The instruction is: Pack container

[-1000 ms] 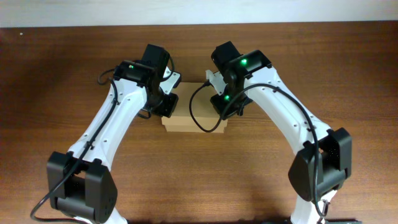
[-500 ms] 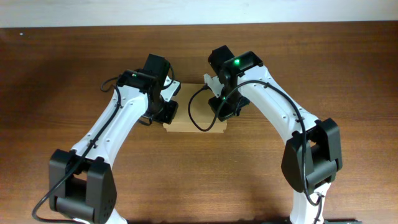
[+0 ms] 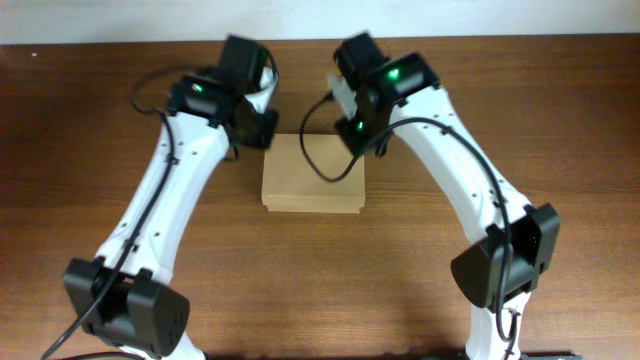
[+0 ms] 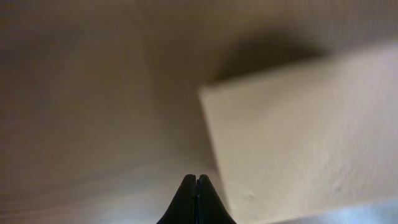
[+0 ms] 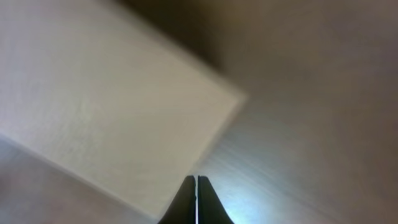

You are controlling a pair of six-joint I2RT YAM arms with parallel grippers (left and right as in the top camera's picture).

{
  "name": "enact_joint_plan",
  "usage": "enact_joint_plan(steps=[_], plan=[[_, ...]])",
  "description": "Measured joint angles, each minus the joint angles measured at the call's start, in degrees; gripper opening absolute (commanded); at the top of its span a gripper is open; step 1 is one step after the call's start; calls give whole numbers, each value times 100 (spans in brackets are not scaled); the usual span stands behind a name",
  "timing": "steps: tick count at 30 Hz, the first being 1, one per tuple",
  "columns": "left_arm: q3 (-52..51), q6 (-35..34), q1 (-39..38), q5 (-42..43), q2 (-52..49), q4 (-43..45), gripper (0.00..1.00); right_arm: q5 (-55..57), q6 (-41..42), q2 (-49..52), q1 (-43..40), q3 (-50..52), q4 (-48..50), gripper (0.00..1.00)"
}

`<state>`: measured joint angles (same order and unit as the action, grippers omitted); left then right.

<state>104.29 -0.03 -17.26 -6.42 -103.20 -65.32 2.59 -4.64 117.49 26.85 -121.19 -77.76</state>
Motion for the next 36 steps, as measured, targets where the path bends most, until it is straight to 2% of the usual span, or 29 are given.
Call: enact_joint_plan(steps=[6, 13, 15, 17, 19, 21, 23, 24, 25, 26, 27, 36], plan=[[964, -4, 811, -356, 0, -138, 5, 619, 190, -79, -369, -1202, -125, 4], [1054, 7, 2076, -463, 0, -260, 5, 227, 431, -116, -1624, -1318, -328, 4], [1054, 11, 2243, -461, 0, -258, 9, 138, 492, -118, -1932, -1318, -330, 4], [1054, 42, 2354, -459, 0, -225, 24, 68, 549, -118, -2168, -1318, -378, 4], [1054, 70, 2417, -463, 0, -164, 49, -2, 584, -118, -2315, -1318, -476, 4], [1054, 61, 2450, -461, 0, -131, 100, -55, 599, -118, -2374, -1318, -570, 4], [1054, 61, 2459, -461, 0, -131, 100, -105, 627, -118, -2376, -1318, -656, 15], [1054, 59, 2459, -461, 0, -131, 100, -122, 651, -118, -2369, -1318, -678, 26], [1054, 46, 2457, -461, 0, -131, 99, -144, 656, -118, -2358, -1318, -713, 54], [1054, 48, 2457, -461, 0, -131, 100, -162, 654, -118, -2347, -1318, -754, 89], [1054, 46, 2457, -459, 0, -131, 100, -164, 638, -118, -2343, -1318, -780, 99], [1054, 48, 2457, -461, 0, -131, 100, -186, 619, -118, -2321, -1318, -822, 99]])
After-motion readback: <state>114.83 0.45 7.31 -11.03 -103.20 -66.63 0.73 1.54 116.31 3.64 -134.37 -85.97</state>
